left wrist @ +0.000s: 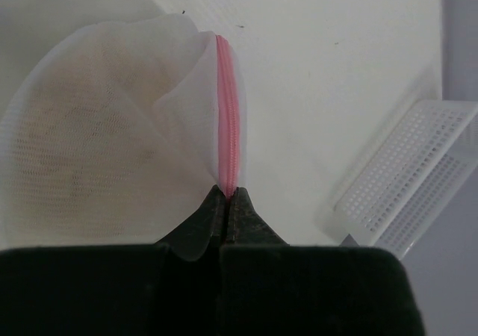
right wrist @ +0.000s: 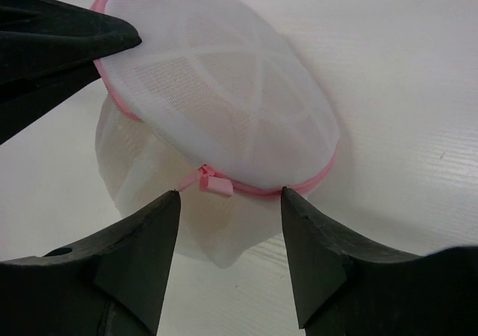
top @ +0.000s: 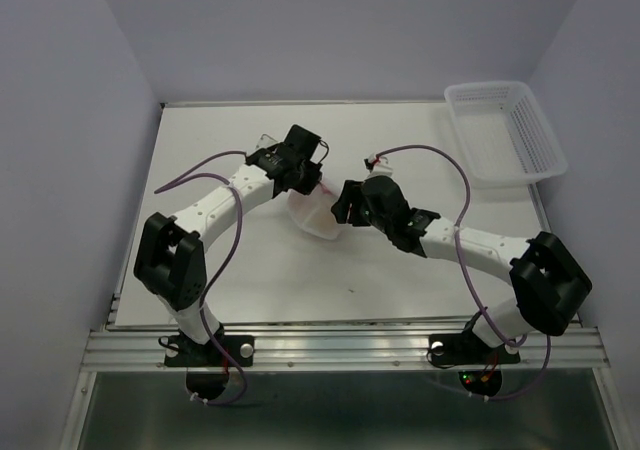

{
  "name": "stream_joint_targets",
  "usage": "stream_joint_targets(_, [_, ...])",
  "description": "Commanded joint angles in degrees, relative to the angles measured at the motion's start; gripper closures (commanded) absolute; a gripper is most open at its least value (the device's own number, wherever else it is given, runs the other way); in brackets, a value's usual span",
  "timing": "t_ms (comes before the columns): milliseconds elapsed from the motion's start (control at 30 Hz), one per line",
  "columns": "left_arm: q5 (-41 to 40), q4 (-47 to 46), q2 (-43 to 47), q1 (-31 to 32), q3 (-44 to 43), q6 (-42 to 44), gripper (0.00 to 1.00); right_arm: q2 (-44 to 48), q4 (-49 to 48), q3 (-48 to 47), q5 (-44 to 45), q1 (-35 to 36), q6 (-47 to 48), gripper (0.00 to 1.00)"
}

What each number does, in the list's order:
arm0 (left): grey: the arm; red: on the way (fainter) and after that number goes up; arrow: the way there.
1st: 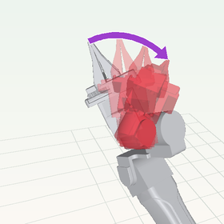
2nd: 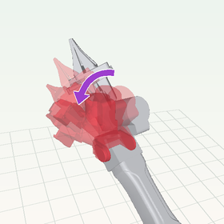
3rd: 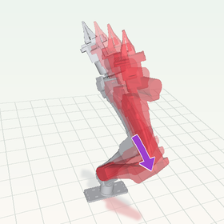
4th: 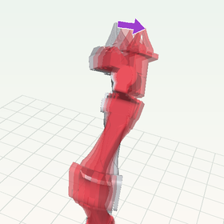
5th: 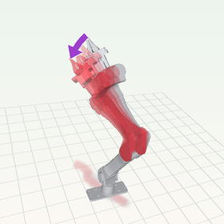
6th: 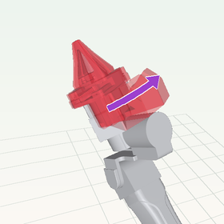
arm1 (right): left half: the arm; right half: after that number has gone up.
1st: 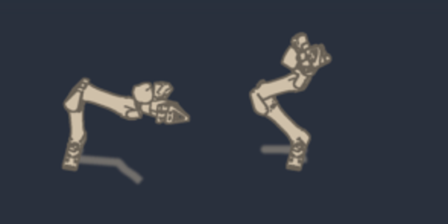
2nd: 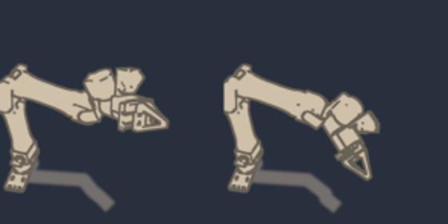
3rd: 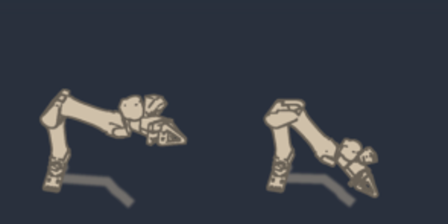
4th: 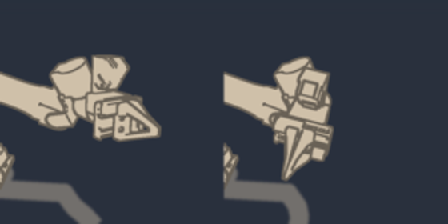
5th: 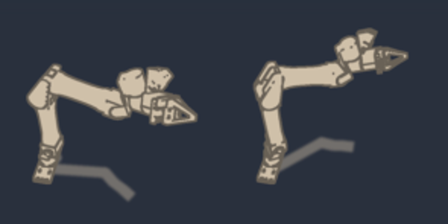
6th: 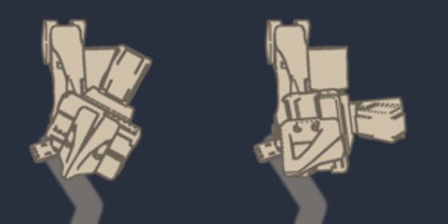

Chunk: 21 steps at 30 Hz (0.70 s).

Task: Unzip the laundry bag and remove the bra

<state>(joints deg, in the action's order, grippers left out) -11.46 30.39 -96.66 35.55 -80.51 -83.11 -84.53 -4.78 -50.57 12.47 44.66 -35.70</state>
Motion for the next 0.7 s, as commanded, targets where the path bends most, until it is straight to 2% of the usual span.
stream_joint_targets(0, [-1.28,-1.91,4.11,0.13,2.8,-4.34,1.0,0.69,-6.12,0.3,3.18,1.56,-1.65,0.4])
stream_joint_targets(67, [-0.76,-2.27,4.2,0.22,3.34,-4.6,1.0,-0.72,-7.44,-0.14,3.18,2.09,-1.48,0.45])
stream_joint_targets(233, [-0.49,-2.0,4.03,0.31,4.39,-4.95,1.0,-1.6,-6.39,-1.2,4.14,2.71,-0.68,0.45])
stream_joint_targets(433, [0.12,-2.18,2.45,0.22,5.28,-6.27,1.0,1.91,-1.55,0.11,6.78,3.23,-3.05,0.42])
stream_joint_targets(633, [2.94,-1.21,-0.72,0.22,3.69,-4.78,1.0,4.02,2.13,0.56,8.01,4.37,-1.66,0.41])
stream_joint_targets(667, [3.37,-1.39,-0.81,0.22,3.69,-4.52,1.0,4.28,2.4,0.73,7.92,4.38,-1.04,0.39])
